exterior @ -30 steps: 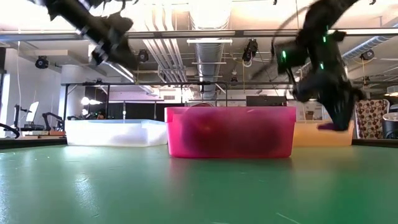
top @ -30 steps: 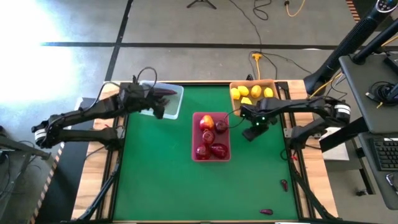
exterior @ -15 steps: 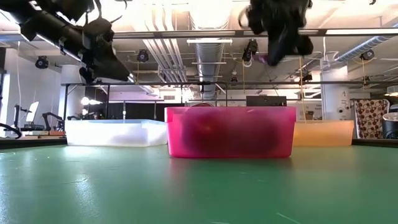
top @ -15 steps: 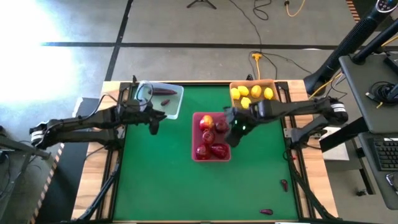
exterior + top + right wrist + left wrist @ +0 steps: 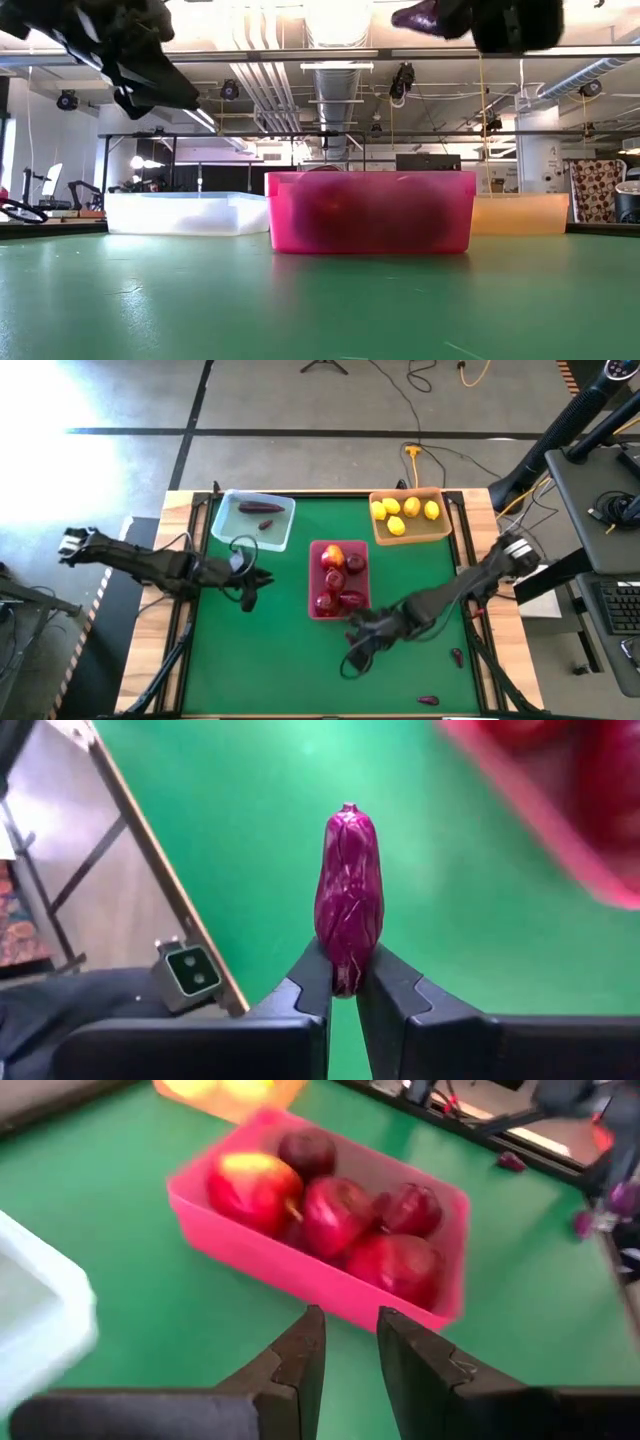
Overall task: Sort produce into baskets
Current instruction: Put the eggplant into the white bin
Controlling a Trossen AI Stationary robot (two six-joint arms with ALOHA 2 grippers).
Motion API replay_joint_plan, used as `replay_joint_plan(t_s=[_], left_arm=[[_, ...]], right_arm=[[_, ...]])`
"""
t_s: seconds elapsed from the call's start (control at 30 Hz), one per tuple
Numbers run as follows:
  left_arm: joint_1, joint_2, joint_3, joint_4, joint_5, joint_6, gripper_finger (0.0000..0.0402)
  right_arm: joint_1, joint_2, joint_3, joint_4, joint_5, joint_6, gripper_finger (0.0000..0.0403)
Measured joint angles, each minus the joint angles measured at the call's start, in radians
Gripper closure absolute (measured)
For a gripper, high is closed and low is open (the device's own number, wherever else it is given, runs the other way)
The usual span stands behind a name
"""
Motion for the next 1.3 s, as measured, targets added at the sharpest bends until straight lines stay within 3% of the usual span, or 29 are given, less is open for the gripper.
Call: replay_joint_plan(t_s=[0.17,0.4,0.47,0.53,0.67,0.77,0.9,1.07,1.3], left_arm=[[-0.133,-0.008,0.002,-0.045,-0.023,-0.274,0.0323],[-0.362,-0.010,0.016,-0.045,-0.051,-0.499,0.0323],[-0.436,-0.010,0.039,-0.045,-0.105,-0.643,0.0323],[-0.533,0.003,0.068,-0.017,-0.232,-0.705,0.0323],[-0.680,0.036,0.138,-0.048,-0.384,-0.676,0.0323],[-0.708,0.058,0.183,-0.186,-0.406,-0.725,0.0323],[-0.707,0.089,0.217,-0.244,-0.409,-0.708,0.0324],[-0.727,0.144,0.207,-0.140,-0.427,-0.598,0.0324],[-0.760,0.272,0.190,0.072,-0.413,-0.432,0.0304]], right_arm=[[0.039,0.137,0.042,0.069,-0.081,-0.037,0.0360],[0.048,0.253,0.098,0.076,-0.132,-0.268,0.0362],[0.048,0.270,0.098,0.089,-0.107,-0.343,0.0363],[0.047,0.303,0.089,0.081,-0.061,-0.406,0.0363],[0.033,0.375,0.095,0.076,-0.054,-0.403,0.0362],[0.033,0.416,0.117,0.086,-0.055,-0.325,0.0362],[0.037,0.452,0.148,0.078,-0.046,-0.171,0.0362],[0.041,0.465,0.176,0.073,0.000,-0.074,0.0341],[0.034,0.464,0.227,0.001,0.058,0.045,0.0262]])
